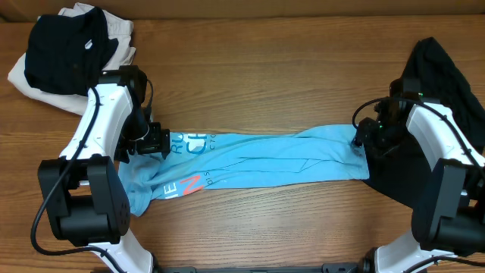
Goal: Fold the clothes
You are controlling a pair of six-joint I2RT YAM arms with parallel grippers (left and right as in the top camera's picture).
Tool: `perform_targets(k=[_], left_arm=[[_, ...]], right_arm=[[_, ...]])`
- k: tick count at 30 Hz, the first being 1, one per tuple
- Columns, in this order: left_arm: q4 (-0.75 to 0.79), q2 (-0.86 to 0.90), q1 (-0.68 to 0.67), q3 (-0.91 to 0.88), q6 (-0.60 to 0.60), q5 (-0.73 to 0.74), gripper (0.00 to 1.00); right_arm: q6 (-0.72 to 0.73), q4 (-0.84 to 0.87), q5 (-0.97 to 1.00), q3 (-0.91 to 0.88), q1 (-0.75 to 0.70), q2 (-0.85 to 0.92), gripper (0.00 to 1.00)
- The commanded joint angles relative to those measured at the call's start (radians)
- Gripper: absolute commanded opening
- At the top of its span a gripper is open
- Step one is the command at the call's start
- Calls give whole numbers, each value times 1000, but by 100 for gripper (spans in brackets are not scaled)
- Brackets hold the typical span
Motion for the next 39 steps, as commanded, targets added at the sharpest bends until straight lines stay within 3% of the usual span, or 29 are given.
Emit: perform_targets(k=[1, 6, 12, 21, 28, 39], left_arm=[[15, -23, 2, -5, -7, -5, 93], [29, -23, 2, -5, -7, -5, 94], [37, -23, 2, -5, -7, -5, 96], [38, -23, 2, -5, -7, -5, 97], [59, -23, 2, -5, -8, -5, 98], [126, -23, 41, 27, -41, 7, 100]], right_arm=[[7, 27, 28, -4, -2, -5, 56], [7, 93, 35, -42, -2, -5, 54], [7, 141, 31, -117, -2, -5, 43], [16, 161, 21, -126, -2, -5, 4], [17, 111, -67, -26, -30, -21, 4], [-19, -165, -114, 326, -161, -76, 4]])
